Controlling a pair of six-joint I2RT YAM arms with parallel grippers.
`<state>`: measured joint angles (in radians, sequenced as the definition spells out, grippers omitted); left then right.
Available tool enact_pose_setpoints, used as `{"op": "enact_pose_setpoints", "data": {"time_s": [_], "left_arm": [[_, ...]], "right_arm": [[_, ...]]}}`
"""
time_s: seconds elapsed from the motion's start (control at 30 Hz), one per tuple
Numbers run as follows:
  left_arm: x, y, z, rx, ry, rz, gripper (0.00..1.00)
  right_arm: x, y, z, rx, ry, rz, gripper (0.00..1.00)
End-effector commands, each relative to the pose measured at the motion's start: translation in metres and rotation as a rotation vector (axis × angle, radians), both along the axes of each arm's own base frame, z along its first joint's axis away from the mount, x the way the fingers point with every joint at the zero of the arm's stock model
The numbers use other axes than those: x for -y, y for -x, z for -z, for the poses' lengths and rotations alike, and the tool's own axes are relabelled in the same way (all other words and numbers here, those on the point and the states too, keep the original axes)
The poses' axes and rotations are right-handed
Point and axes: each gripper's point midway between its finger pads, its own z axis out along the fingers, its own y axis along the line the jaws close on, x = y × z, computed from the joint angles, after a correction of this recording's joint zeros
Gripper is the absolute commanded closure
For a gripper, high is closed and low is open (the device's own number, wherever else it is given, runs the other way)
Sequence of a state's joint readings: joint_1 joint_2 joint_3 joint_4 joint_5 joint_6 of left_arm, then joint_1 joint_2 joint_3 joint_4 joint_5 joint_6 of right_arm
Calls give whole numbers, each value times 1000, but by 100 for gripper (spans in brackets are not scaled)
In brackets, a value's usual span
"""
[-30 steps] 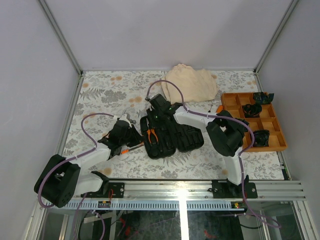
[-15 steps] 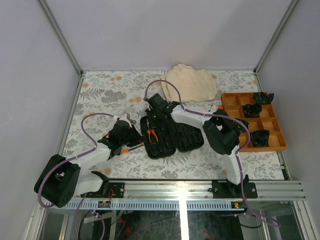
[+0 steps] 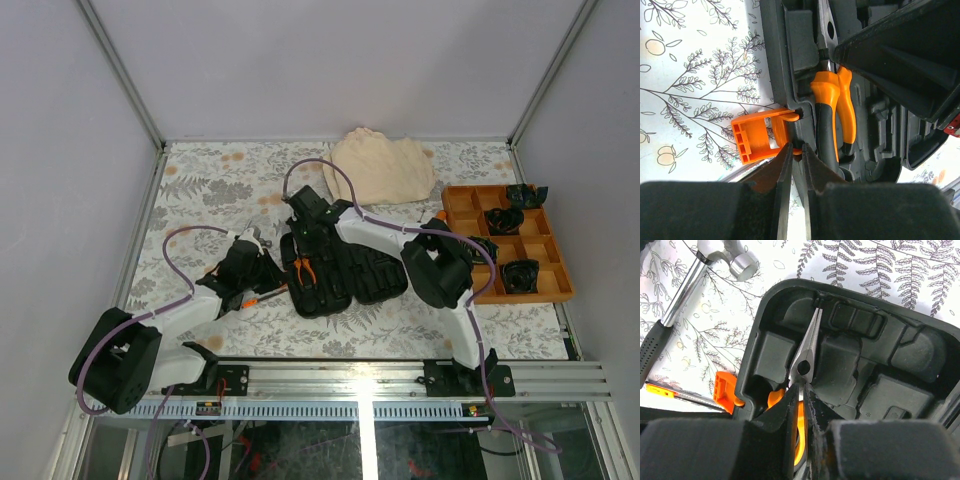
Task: Sort the tools into containers
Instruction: Place the pliers in the storage box.
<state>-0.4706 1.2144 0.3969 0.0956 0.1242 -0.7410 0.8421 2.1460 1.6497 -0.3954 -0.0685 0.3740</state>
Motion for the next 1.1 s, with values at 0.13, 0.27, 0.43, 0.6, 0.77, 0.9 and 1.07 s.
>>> {"op": "enact_pose_setpoints", "data": {"time_s": [0.13,0.27,0.43,0.6,0.77,0.9,1.07], "left_arm": [[-4,11,14,-53,-33,6,91],[-4,12,16,-59,-32,5,91],[-3,12,17,-62,-28,6,92],[-2,11,18,-64,-25,13,92],[-1,10,18,-64,-23,16,92],[-1,11,18,-63,-22,19,92],[-1,12,17,-61,-21,21,92]], "right_arm": [[6,6,-20,65,1,1,84],[2,14,-45,73,-90,22,80],[-1,35,-40,0,-140,35,74],[-6,45,-39,-35,-197,45,71],[-12,48,-35,-70,-219,41,71],[-11,47,-28,-77,-197,51,72],[-8,44,-20,-80,-158,67,77]]}}
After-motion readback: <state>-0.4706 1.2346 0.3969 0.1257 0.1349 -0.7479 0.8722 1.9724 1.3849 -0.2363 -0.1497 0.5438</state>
